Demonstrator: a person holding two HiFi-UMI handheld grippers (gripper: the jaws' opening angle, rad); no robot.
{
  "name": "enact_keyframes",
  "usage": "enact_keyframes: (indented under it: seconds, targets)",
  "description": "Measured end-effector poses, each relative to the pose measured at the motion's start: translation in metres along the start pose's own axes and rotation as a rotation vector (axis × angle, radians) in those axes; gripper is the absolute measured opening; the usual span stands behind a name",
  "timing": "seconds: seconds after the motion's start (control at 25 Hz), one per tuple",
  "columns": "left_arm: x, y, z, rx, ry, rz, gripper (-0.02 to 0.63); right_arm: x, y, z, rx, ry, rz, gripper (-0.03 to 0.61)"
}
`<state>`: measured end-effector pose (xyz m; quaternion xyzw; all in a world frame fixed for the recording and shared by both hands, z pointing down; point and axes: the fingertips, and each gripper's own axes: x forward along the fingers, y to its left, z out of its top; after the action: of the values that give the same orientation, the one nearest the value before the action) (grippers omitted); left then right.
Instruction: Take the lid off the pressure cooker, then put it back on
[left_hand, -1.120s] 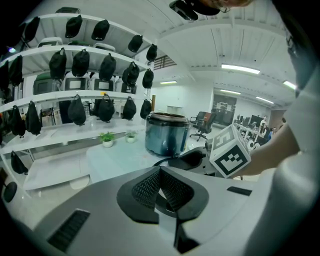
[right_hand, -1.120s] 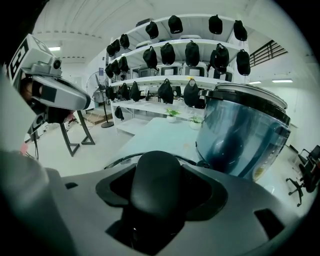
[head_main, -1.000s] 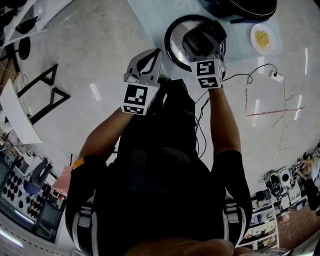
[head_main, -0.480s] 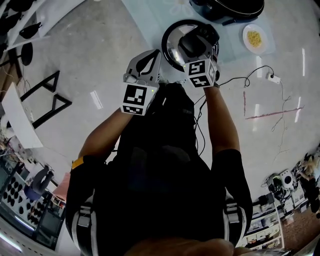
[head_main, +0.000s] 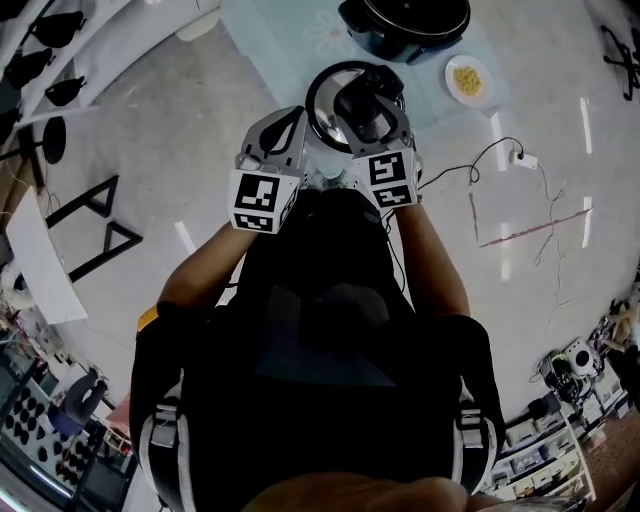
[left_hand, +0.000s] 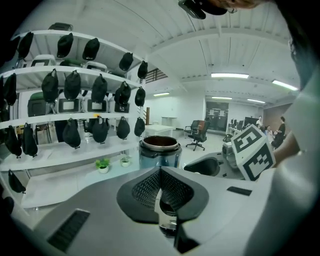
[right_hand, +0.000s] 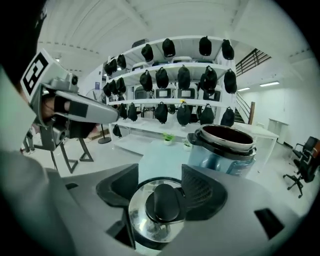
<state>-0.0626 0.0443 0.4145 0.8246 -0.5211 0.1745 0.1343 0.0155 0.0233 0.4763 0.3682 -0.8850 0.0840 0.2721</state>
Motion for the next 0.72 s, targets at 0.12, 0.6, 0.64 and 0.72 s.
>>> enact_keyframes:
  seconds: [0.12, 0.6, 0.64, 0.72]
  targets:
    - [-0.004, -0.007, 0.008, 0.009, -0.009, -0.009, 0.008, -0.023, 0.003, 0.007, 0.030, -0.020, -0.019, 0.267]
    - [-0.007, -0.042, 0.036, 0.053, -0.017, -0.062, 0.008, -0.092, -0.011, 0.018, 0.112, -0.071, -0.105, 0.144]
    - [-0.004, -0.045, 0.036, 0.054, -0.015, -0.062, 0.008, -0.095, -0.016, 0.019, 0.111, -0.079, -0.113, 0.135]
    - [-0.002, -0.050, 0.038, 0.055, -0.008, -0.060, 0.008, -0.100, -0.025, 0.021, 0.113, -0.097, -0.127, 0.126]
